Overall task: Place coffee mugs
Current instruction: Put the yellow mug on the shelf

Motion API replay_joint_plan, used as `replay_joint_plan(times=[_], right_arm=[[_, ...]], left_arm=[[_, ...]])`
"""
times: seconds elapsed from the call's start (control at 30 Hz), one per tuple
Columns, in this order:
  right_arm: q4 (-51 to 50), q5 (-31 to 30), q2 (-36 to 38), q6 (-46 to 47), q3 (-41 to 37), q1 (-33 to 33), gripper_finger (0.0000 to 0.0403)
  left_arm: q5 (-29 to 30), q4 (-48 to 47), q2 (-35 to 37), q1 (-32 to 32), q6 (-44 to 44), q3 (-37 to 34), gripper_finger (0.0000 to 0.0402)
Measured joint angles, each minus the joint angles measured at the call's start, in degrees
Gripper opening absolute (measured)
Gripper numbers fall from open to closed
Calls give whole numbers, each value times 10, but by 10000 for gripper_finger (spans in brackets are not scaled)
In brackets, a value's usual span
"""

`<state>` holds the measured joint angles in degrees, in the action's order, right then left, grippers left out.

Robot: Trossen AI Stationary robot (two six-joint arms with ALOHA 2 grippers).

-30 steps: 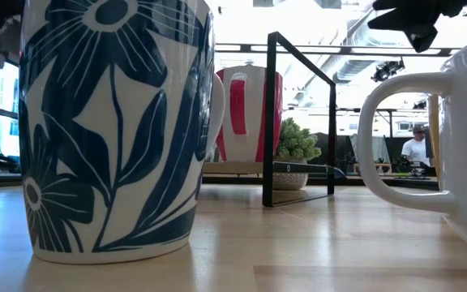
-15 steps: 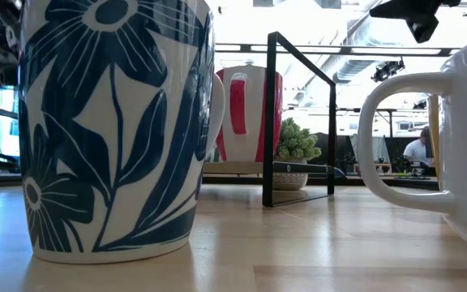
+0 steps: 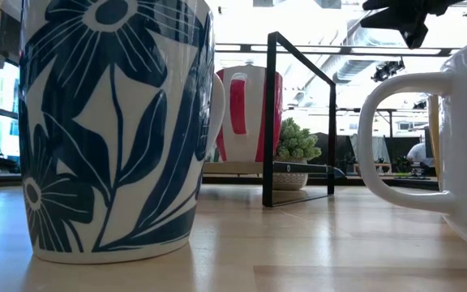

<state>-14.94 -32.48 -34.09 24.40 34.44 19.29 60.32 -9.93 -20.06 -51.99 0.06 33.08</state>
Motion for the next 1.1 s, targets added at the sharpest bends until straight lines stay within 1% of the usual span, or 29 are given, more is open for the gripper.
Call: replay_joint_plan(times=[0.1, 0.17, 0.3, 0.4, 0.53, 0.6, 0.67, 0.87, 1.1], right_arm=[[0, 13, 0, 0, 0, -15, 128], [0, 16, 0, 2, 0, -22, 128], [2, 24, 0, 2, 0, -32, 128], [3, 25, 0, 4, 0, -37, 128], [7, 28, 0, 12, 0, -40, 128], [7, 30, 0, 13, 0, -41, 128], [7, 31, 0, 15, 0, -41, 128], [7, 36, 0, 26, 0, -41, 128], [32, 36, -3, 26, 0, -40, 128]], left_arm=[[-59, -11, 20, 41, 5, 0, 129], [-75, -38, 21, 68, -3, 0, 129], [-112, -93, 32, 116, -49, 0, 129], [-124, -127, 24, 151, -60, 0, 129], [-135, -136, 23, 197, -37, -1, 129], [-137, -158, 25, 223, -37, 1, 129], [-156, -188, 24, 250, -43, -1, 129], [-250, -189, 31, 333, -13, 0, 129], [-392, -190, 40, 428, 12, 0, 129]])
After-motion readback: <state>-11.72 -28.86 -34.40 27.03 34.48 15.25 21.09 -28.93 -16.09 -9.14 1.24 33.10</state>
